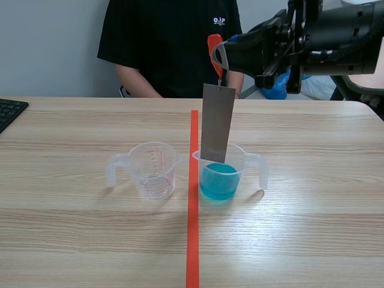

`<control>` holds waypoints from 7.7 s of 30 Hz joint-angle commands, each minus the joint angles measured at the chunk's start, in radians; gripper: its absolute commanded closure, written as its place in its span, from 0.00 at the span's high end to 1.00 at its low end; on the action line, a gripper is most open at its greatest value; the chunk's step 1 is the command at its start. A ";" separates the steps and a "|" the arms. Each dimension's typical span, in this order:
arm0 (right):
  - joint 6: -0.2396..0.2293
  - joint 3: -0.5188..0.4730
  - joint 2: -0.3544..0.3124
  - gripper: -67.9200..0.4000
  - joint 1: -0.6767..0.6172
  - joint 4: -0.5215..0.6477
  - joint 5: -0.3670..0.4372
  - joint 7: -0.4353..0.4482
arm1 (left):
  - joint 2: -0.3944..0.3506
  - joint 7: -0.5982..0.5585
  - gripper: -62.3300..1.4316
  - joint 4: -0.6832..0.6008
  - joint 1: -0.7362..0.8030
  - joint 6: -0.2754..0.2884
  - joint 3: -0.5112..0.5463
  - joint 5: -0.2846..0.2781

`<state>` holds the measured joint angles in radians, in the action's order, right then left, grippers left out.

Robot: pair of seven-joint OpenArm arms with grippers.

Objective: Do the redox reaction experiment.
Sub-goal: 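Lower the plate into the blue solution, then hold the plate still in the solution, then raise the plate and point at it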

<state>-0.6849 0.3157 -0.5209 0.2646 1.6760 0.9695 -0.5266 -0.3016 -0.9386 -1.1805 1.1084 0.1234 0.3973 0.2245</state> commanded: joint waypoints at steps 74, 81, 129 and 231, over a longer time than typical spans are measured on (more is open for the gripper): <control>-0.061 0.060 0.050 0.03 0.012 -0.310 -0.106 0.156 | -0.014 0.102 0.09 -0.012 -0.031 0.002 -0.004 0.027; -0.061 0.059 0.047 0.03 0.012 -0.310 -0.106 0.154 | -0.015 0.102 0.09 -0.012 -0.031 0.002 -0.004 0.027; -0.037 -0.111 -0.072 0.03 0.012 0.115 0.276 -0.145 | -0.016 0.127 0.09 -0.012 -0.031 0.002 -0.004 0.027; -0.038 -0.141 -0.072 0.03 0.012 0.134 0.299 -0.163 | -0.108 0.936 0.09 0.106 -1.547 0.573 -1.061 -0.842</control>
<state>-0.7219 0.1894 -0.5793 0.2596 1.7966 1.2465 -0.7052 -0.4160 0.0109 -1.0496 -0.4160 0.6945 -0.6746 -0.6067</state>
